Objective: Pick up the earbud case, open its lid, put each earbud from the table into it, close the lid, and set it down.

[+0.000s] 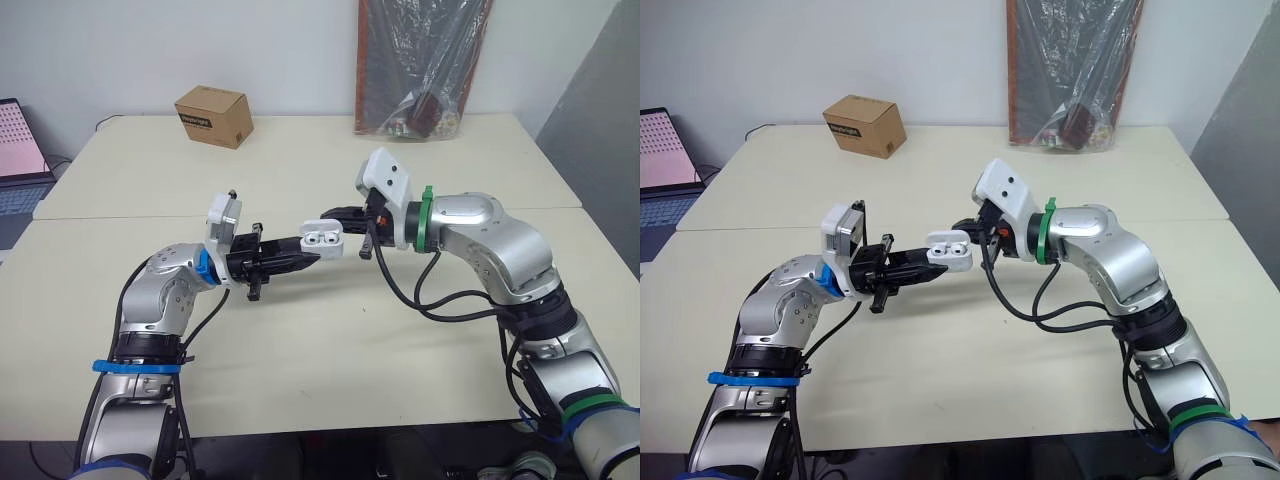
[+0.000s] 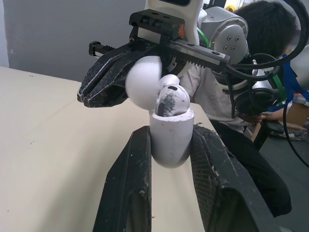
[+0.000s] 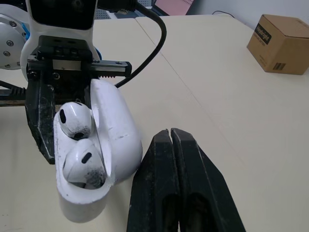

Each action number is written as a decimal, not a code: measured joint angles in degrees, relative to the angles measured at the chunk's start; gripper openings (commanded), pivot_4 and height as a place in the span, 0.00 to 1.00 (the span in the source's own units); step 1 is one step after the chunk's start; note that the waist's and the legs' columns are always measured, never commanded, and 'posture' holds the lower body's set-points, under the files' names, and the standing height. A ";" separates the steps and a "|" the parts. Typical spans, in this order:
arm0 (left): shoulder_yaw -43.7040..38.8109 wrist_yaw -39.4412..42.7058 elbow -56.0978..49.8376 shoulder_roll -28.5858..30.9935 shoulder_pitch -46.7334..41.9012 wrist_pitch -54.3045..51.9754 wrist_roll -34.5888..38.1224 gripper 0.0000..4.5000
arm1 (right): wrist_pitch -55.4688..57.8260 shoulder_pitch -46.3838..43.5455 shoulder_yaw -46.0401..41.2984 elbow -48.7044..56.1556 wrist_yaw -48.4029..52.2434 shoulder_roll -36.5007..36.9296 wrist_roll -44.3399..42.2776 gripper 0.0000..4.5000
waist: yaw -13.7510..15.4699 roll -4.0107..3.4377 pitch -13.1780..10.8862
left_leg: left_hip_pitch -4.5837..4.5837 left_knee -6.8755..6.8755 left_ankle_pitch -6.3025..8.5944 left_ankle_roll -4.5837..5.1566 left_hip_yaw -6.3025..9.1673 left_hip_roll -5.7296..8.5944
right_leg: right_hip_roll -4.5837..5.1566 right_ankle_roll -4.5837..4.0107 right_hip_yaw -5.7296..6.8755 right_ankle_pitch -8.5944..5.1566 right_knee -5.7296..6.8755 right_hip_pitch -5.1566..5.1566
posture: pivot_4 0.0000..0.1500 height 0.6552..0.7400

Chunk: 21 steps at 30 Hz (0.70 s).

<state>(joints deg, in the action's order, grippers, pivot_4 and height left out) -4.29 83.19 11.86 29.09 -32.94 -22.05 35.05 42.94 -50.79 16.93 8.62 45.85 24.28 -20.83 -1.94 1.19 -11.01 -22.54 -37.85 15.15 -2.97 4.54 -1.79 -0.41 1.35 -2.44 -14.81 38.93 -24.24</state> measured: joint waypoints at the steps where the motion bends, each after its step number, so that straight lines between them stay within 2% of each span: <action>1: 0.00 -0.13 0.01 0.00 0.00 0.02 -0.02 0.18 | 0.05 -0.01 0.00 0.12 0.34 -0.05 -0.03 0.01 | 0.00 0.00 0.00 | 0.00 0.00 0.00 0.00 0.00 0.00 | 0.00 0.00 0.00 0.00 0.00 0.00 | 1.00 1.00; 21: -0.16 -1.59 2.31 -0.07 -1.68 -1.30 0.05 0.18 | 5.12 1.26 -2.69 6.67 -2.12 0.71 -0.27 0.01 | 0.00 0.00 0.00 | 0.00 0.00 0.00 0.00 0.00 0.00 | 0.00 0.00 0.00 0.00 0.01 0.00 | 1.00 1.00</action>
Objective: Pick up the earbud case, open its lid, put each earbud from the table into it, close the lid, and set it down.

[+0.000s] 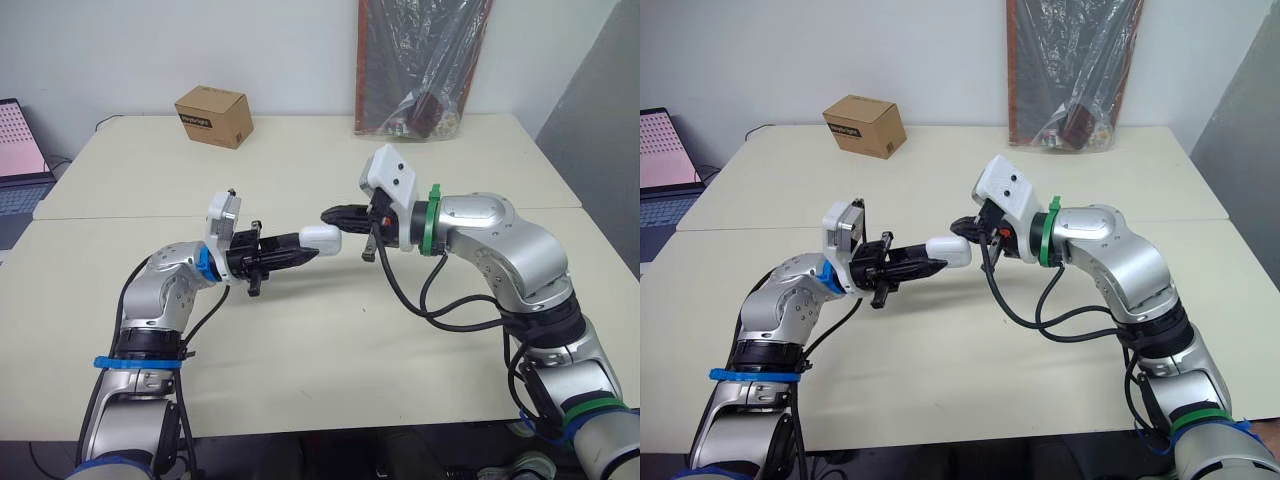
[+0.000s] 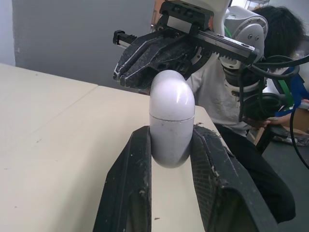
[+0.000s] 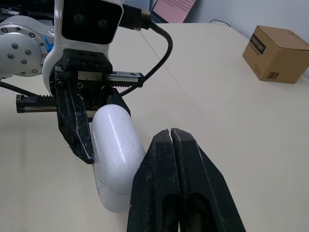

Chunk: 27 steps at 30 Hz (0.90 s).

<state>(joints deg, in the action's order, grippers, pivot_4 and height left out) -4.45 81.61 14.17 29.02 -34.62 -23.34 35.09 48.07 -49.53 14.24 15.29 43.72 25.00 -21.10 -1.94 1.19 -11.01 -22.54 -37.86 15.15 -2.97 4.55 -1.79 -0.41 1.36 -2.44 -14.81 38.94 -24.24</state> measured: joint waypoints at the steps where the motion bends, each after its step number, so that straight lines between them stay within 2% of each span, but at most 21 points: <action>1: 0.00 -0.41 -0.01 0.01 -0.12 -0.49 0.02 0.18 | 0.62 0.00 -0.55 0.10 -0.04 0.17 -0.48 0.01 | 0.00 0.00 0.00 | -0.01 0.00 0.00 0.00 0.00 0.00 | 0.00 0.00 0.00 0.00 0.00 0.00 | 1.00 1.00; 4: -0.34 -2.24 -0.04 0.40 -0.35 -2.75 0.22 0.18 | 2.49 0.24 -3.28 2.72 -0.16 1.87 -2.11 0.01 | 0.02 0.00 0.00 | -0.02 0.01 0.00 0.00 0.00 0.00 | 0.01 0.00 0.00 0.00 -0.02 0.00 | 1.00 1.00; 7: -0.41 -3.16 -0.22 1.31 -0.34 -4.99 0.43 0.18 | 3.83 4.28 -6.16 8.69 -0.93 3.10 -4.06 0.01 | 0.05 0.00 0.00 | -0.03 0.04 0.01 0.00 0.05 0.00 | 0.01 0.00 0.05 0.00 -0.02 0.01 | 1.00 1.00; 14: -0.35 -7.16 -0.96 1.59 -0.31 -9.79 0.67 0.18 | 6.28 8.67 -6.74 13.36 -2.36 4.25 -7.26 0.01 | -0.04 0.00 0.00 | 0.02 0.00 0.00 0.00 0.05 0.00 | 0.00 0.11 0.03 -0.07 0.02 0.02 | 1.00 1.00; 20: 3.82 -15.77 -1.12 3.45 -0.60 -16.68 -4.68 0.18 | 6.48 14.52 -7.15 11.99 -2.13 8.02 -7.21 0.01 | 0.04 0.00 0.00 | 0.02 -0.02 0.00 0.00 0.01 0.03 | 0.01 0.13 -0.02 -0.07 -0.01 0.04 | 1.00 1.00; 27: 8.37 -20.42 5.87 0.91 -5.12 -20.88 -9.23 0.18 | 4.50 17.47 -7.36 10.07 -2.62 8.79 -6.58 0.01 | 0.07 0.01 0.00 | 0.01 -0.02 0.00 0.00 0.01 0.04 | 0.01 0.12 -0.01 -0.06 0.00 0.04 | 1.00 1.00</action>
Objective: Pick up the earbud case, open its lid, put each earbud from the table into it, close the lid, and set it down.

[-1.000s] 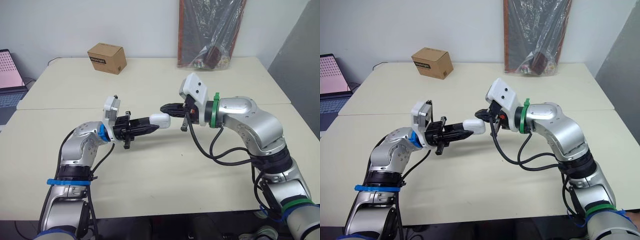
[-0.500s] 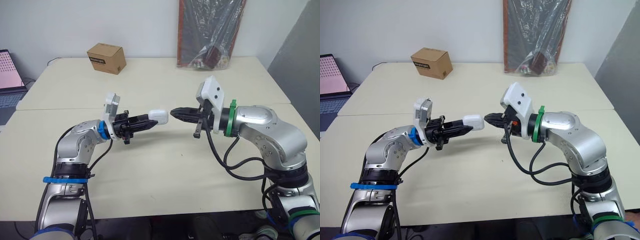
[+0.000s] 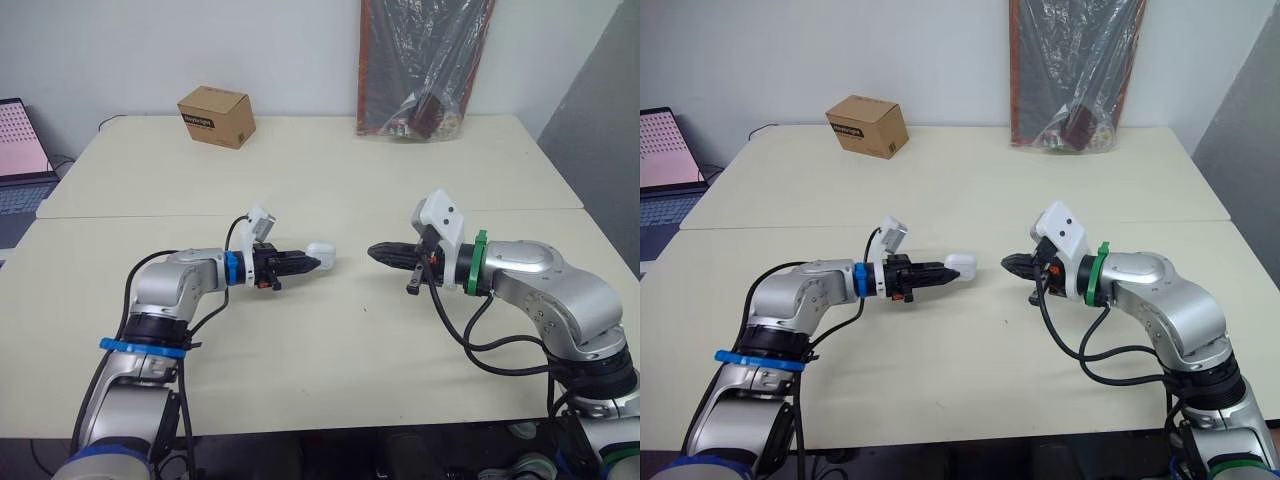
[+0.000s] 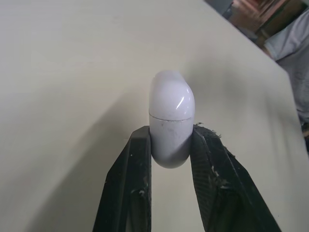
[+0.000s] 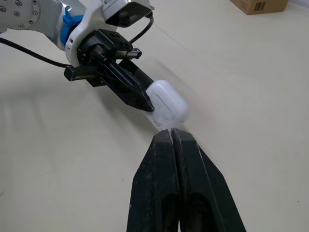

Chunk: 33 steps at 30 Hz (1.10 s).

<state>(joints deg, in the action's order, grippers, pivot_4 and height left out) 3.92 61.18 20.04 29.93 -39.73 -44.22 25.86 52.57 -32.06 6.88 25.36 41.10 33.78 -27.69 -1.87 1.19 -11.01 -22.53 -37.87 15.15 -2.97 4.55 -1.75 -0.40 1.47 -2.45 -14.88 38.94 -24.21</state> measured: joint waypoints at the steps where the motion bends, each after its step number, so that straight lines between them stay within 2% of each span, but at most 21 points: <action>1: 0.55 -0.41 1.61 -0.57 -0.70 0.35 -0.80 0.18 | -0.31 0.21 0.08 -0.23 -0.03 0.24 0.15 0.01 | 0.01 0.00 0.00 | -0.01 -0.01 0.00 0.00 -0.01 0.01 | 0.00 -0.01 0.00 0.01 -0.01 0.00 | 1.00 1.00; 6: 2.10 -0.42 10.02 -2.57 -3.98 2.13 -3.78 0.18 | -1.46 2.37 1.14 -1.15 -0.14 1.25 2.00 0.01 | 0.01 0.00 0.00 | 0.02 0.00 0.00 0.00 0.00 0.00 | -0.01 -0.04 0.01 0.02 0.00 0.01 | 1.00 1.00; 14: 3.25 0.65 15.15 -3.15 -7.23 4.00 -6.27 0.18 | -2.25 2.64 1.53 -1.87 -0.40 1.05 3.17 0.01 | -0.01 0.01 0.01 | 0.23 -0.04 -0.03 0.02 -0.01 0.01 | -0.01 0.16 -0.03 0.00 0.05 0.16 | 1.00 1.00; 16: 3.33 0.87 16.04 -3.14 -7.56 4.47 -6.42 0.33 | -2.25 2.64 1.78 -1.87 -0.32 0.85 3.27 0.00 | -0.01 0.01 0.01 | 0.28 -0.04 -0.04 0.04 -0.01 0.01 | -0.02 0.15 -0.04 0.01 0.08 0.19 | 1.00 1.00; 17: 3.68 0.39 16.62 -2.97 -7.62 4.59 -7.63 0.37 | -2.30 2.56 1.85 -1.87 -0.26 0.66 3.36 0.00 | -0.04 0.01 0.01 | 0.29 -0.04 -0.05 0.05 -0.02 0.01 | -0.02 0.15 -0.04 0.02 0.08 0.19 | 1.00 1.00; 25: 3.66 0.69 15.34 -1.62 -7.00 4.96 -8.29 0.90 | -3.27 1.93 2.06 -1.90 0.11 -0.45 3.58 0.00 | -0.36 0.00 0.01 | 0.36 -0.01 -0.06 0.06 -0.04 0.00 | -0.03 0.13 -0.09 0.04 0.10 0.19 | 1.00 1.00; 33: 1.49 -0.60 7.44 6.24 -0.04 7.91 -9.55 0.90 | -3.54 1.58 2.09 -1.22 0.07 -0.91 3.34 0.00 | -1.84 0.00 0.01 | 0.46 0.12 -0.05 0.08 -0.04 -0.10 | -0.14 0.08 -0.17 0.03 0.12 0.15 | 1.00 1.00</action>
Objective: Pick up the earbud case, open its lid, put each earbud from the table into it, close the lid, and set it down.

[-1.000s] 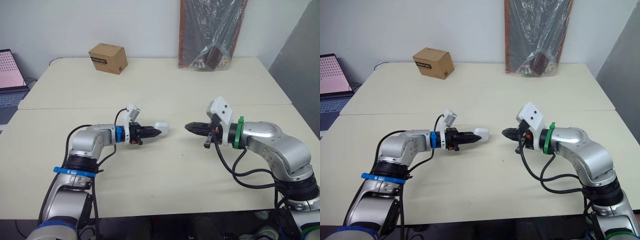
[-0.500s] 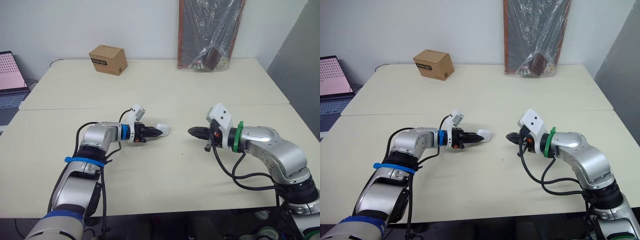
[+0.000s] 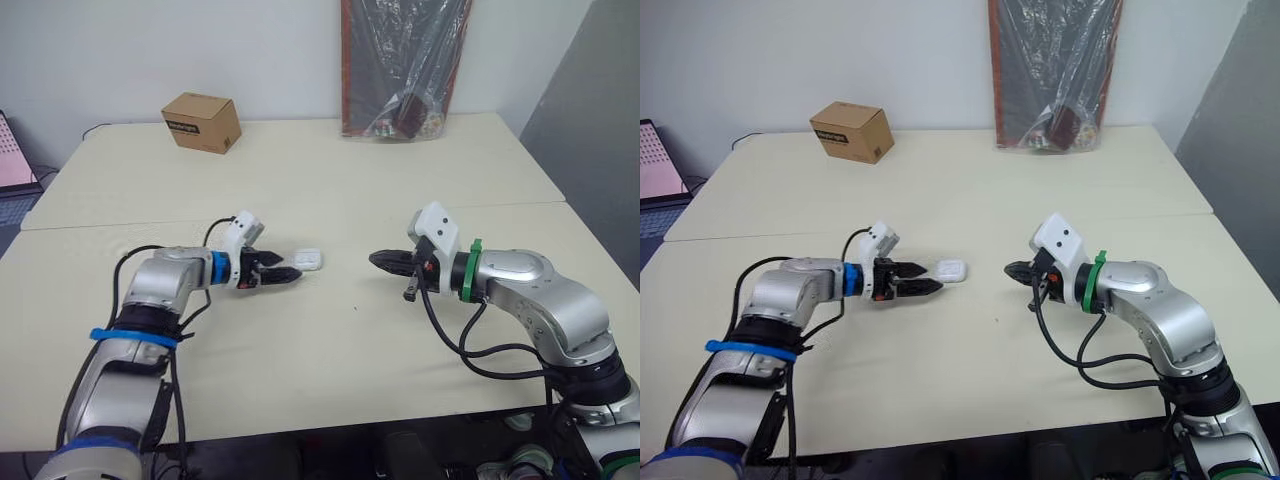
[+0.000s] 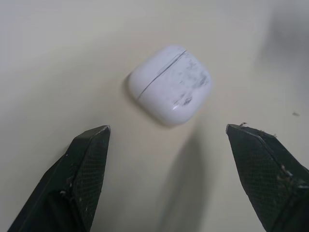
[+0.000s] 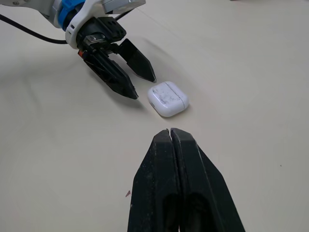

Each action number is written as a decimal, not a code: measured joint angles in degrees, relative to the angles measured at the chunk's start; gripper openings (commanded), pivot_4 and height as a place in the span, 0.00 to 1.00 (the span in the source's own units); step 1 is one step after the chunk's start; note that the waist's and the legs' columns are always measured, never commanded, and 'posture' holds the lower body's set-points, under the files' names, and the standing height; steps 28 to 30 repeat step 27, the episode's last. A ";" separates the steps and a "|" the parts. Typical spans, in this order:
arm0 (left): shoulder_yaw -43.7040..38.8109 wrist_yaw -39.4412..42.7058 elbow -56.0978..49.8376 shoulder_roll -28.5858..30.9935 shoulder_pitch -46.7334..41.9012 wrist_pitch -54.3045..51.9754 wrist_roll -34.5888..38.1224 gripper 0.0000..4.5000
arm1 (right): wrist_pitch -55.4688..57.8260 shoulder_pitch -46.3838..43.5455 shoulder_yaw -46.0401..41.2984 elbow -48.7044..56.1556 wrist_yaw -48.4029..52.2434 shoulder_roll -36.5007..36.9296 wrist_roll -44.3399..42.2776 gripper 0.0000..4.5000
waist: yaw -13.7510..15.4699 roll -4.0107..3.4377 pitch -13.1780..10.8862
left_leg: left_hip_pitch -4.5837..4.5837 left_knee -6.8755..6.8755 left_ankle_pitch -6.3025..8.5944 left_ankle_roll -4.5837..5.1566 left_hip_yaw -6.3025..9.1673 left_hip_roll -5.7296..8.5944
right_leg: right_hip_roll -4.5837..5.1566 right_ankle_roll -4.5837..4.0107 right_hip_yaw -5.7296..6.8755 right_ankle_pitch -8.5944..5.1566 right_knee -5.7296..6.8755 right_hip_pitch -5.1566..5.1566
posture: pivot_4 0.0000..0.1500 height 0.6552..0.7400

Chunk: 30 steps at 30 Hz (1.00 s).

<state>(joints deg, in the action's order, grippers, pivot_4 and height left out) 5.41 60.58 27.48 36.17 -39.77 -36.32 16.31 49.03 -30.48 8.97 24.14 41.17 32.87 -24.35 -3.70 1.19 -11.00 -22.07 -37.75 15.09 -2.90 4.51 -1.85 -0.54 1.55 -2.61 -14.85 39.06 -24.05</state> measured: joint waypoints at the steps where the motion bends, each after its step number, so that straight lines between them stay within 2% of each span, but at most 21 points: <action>1: -0.70 -0.51 -0.58 0.61 0.80 0.37 -0.03 0.90 | -0.14 0.01 -0.01 0.26 -0.05 -0.16 -0.03 0.00 | 0.03 0.00 0.00 | -0.02 0.00 0.00 0.00 0.00 0.00 | 0.00 0.00 0.01 0.00 -0.01 -0.01 | 1.00 1.00; 9: -7.74 -6.49 -9.04 2.51 9.34 0.87 0.54 0.90 | -0.33 4.28 -2.10 7.11 -1.63 -0.70 -2.53 0.00 | 0.73 0.00 0.00 | -0.28 -0.03 0.00 -0.01 0.00 0.02 | 0.11 0.01 0.08 -0.01 -0.11 -0.08 | 1.00 1.00; 13: -12.76 -8.34 -18.78 2.33 18.52 0.81 3.35 0.90 | 1.30 9.91 -4.41 12.89 -4.65 -2.30 -5.29 0.00 | 0.75 0.01 0.00 | -0.32 -0.01 0.01 -0.02 -0.01 0.01 | 0.17 0.02 0.07 -0.02 -0.16 -0.10 | 1.00 1.00; 16: -16.77 -11.36 -27.47 0.08 27.82 1.69 5.44 0.90 | 3.18 16.35 -5.38 16.37 -8.86 -4.83 -6.37 0.00 | 0.95 0.01 0.00 | -0.30 0.02 0.01 -0.03 -0.01 0.03 | 0.26 0.01 0.06 -0.02 -0.14 -0.09 | 1.00 1.00; 19: -18.44 -13.73 -31.60 -1.22 33.00 2.15 6.31 0.90 | 4.40 19.19 -5.53 17.58 -12.03 -7.03 -6.87 0.00 | 1.26 0.01 0.00 | -0.26 -0.03 0.01 -0.04 -0.02 0.07 | 0.27 0.07 0.07 -0.04 -0.13 -0.07 | 1.00 1.00; 25: -20.94 -16.35 -36.13 -3.42 40.61 5.71 7.09 0.90 | 5.00 23.38 -5.66 18.54 -15.38 -8.54 -8.34 0.00 | 1.47 0.05 0.03 | 0.02 -0.07 0.00 -0.04 -0.09 0.10 | 0.27 -0.02 0.01 -0.08 -0.12 0.13 | 1.00 1.00; 30: -21.12 -16.70 -36.51 -3.76 41.56 6.76 7.23 0.90 | 5.12 24.04 -5.65 18.55 -15.87 -8.55 -8.46 0.00 | 1.49 0.05 0.03 | 0.01 -0.06 0.00 -0.04 -0.10 0.10 | 0.26 0.01 0.01 -0.07 -0.13 0.12 | 1.00 1.00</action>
